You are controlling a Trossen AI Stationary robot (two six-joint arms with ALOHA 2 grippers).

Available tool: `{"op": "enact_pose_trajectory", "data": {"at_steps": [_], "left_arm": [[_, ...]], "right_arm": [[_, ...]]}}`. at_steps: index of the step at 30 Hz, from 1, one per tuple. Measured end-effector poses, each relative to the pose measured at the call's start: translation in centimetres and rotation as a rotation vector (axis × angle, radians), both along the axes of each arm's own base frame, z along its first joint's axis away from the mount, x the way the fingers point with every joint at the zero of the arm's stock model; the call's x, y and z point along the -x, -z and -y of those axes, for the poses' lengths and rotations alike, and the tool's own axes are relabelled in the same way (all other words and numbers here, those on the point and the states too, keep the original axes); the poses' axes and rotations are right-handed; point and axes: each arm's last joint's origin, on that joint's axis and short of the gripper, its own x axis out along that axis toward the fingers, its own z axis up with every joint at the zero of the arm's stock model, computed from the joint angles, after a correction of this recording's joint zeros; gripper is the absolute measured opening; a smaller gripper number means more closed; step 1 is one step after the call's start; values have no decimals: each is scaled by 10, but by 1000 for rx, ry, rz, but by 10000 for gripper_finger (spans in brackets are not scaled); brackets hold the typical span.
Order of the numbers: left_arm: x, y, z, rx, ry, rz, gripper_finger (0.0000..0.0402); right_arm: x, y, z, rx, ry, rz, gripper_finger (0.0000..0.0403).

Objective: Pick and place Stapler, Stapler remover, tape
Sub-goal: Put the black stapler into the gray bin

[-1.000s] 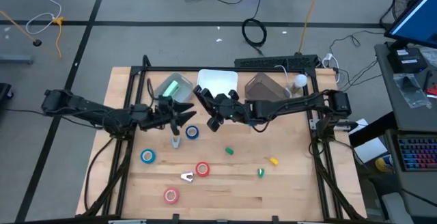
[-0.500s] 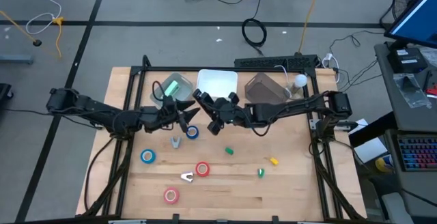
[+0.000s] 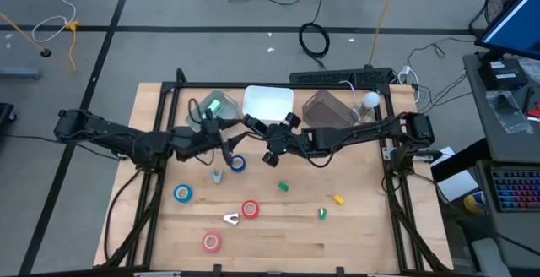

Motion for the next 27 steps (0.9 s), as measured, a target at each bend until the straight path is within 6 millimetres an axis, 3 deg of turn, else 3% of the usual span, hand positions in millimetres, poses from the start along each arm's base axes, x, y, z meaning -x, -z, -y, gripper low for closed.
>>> {"op": "enact_pose_trajectory", "data": {"at_steps": [4,12,21,27], "left_arm": [[-5,-21,1,-80,11,-182,223],[-3,-59,2,-138,93,-321,223],[-3,-55,6,-55,251,-367,223],[-14,-45,10,-8,326,-399,223]], "right_arm": [[2,2,0,34,-31,-51,129],[4,5,-2,53,-132,-131,129],[3,6,-5,21,-273,-159,129],[3,6,-6,3,-295,-155,129]]}}
